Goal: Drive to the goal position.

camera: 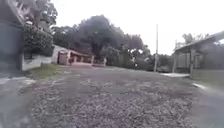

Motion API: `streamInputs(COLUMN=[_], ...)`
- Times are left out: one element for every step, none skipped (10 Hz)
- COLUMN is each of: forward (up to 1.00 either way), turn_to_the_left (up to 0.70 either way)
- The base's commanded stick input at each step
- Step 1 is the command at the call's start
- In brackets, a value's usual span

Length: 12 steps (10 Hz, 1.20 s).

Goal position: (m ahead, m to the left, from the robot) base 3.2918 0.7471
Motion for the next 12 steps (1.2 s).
streamInputs(forward=[0.7, 0.7, 0.7, 0.7, 0.7, 0.7, 0.7, 0.7, 0.7, 0.7, 0.7, 0.7], turn_to_the_left=[0.0, 0.0, 0.0, 0.0, 0.0, 0.0, 0.0, 0.0, 0.0, 0.0, 0.0, 0.0])
